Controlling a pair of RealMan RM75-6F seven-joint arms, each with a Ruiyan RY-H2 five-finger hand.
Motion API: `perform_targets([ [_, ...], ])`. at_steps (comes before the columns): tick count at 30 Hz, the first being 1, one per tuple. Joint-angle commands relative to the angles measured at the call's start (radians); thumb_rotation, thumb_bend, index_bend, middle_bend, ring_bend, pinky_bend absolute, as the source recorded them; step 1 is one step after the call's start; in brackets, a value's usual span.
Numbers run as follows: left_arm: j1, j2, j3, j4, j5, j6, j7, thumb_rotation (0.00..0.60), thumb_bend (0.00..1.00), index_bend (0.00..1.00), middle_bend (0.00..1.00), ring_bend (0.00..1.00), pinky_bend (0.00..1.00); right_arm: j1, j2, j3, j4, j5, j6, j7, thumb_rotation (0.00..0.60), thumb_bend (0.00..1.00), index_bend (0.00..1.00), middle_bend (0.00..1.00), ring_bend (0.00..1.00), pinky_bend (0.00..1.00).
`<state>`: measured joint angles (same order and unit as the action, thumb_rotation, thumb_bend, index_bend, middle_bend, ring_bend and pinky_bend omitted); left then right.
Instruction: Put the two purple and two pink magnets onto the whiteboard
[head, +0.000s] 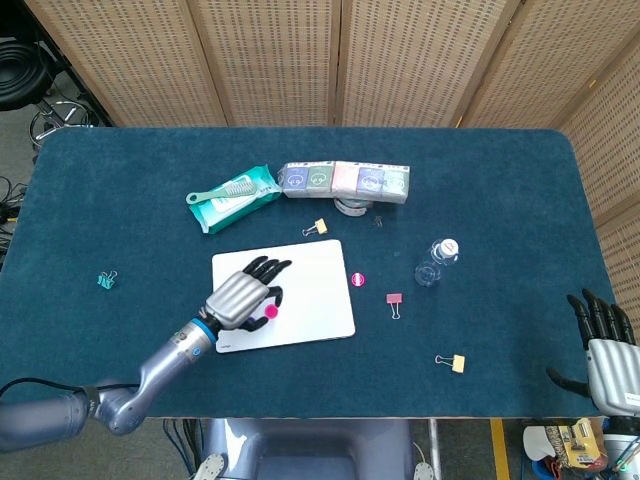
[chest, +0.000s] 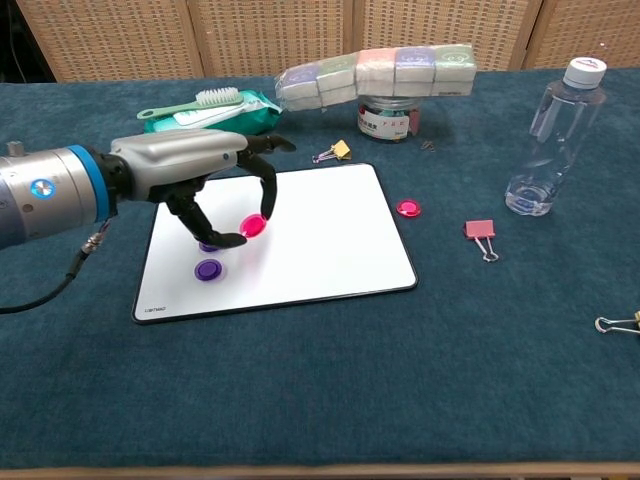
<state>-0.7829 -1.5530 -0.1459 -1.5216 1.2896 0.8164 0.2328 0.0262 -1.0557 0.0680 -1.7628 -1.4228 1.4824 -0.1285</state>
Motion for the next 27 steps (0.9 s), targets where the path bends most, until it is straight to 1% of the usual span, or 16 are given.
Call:
perform_targets([
  [1, -0.032, -0.043, -0.008, 0.003, -0.064, -0.027, 0.058, 0.600, 0.32, 0.61, 0.00, 0.00, 0.00, 0.000, 0.000, -0.001, 0.000, -0.001, -0.001, 0.000, 0.600, 0.00, 0.03, 0.00, 0.00, 0.00],
  [10, -0.055, -0.079, -0.003, 0.007, -0.120, -0.034, 0.106, 0.600, 0.32, 0.61, 0.00, 0.00, 0.00, 0.001, 0.001, 0.001, 0.001, 0.004, -0.003, 0.003, 0.600, 0.00, 0.03, 0.00, 0.00, 0.00],
  [14, -0.069, -0.117, -0.006, 0.040, -0.154, -0.030, 0.125, 0.600, 0.32, 0.61, 0.00, 0.00, 0.00, 0.001, 0.001, 0.001, 0.002, 0.006, -0.005, 0.003, 0.600, 0.00, 0.03, 0.00, 0.00, 0.00],
  [20, -0.083, -0.148, -0.008, 0.056, -0.217, -0.009, 0.180, 0.600, 0.31, 0.61, 0.00, 0.00, 0.00, 0.003, -0.001, 0.000, 0.004, 0.008, -0.009, 0.001, 0.600, 0.00, 0.03, 0.00, 0.00, 0.00],
  [27, -0.091, -0.168, -0.005, 0.060, -0.245, 0.015, 0.214, 0.600, 0.31, 0.61, 0.00, 0.00, 0.00, 0.004, -0.001, 0.001, 0.005, 0.010, -0.011, 0.003, 0.600, 0.00, 0.03, 0.00, 0.00, 0.00],
])
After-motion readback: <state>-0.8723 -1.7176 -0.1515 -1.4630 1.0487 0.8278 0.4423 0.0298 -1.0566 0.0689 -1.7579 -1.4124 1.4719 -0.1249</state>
